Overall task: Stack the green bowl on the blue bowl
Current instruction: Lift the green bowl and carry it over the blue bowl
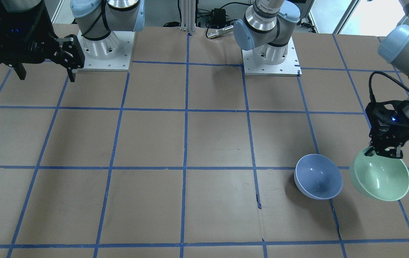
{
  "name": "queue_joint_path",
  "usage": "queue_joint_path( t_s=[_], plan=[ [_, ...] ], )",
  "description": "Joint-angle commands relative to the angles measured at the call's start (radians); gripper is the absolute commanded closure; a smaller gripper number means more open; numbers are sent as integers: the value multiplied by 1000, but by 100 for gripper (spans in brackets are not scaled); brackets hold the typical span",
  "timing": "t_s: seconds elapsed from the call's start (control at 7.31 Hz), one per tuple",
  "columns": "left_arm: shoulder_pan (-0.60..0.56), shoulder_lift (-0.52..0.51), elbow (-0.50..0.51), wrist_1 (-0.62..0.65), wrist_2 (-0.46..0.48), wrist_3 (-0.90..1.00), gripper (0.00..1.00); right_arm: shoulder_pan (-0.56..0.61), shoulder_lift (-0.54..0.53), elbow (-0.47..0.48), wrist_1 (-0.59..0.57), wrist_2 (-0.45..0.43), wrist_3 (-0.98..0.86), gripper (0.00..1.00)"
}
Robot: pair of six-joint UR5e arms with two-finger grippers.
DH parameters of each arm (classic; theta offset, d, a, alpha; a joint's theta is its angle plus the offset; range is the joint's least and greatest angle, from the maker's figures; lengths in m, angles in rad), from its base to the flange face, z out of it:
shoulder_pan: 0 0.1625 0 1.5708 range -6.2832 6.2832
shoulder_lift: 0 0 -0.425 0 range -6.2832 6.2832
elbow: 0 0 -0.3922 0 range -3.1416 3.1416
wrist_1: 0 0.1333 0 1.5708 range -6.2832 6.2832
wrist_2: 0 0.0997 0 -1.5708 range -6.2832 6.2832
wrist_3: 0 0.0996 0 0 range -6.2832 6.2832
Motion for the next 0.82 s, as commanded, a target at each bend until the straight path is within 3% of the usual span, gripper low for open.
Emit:
queue_joint_path(
  t_s=[0.0, 0.68],
  plan=[
    [-71, 81, -114, 15, -6, -100, 100, 0, 0, 0, 0, 0, 0, 0],
    [-108, 56, -152, 83, -6, -113, 100, 0, 0, 0, 0, 0, 0, 0]
  ],
)
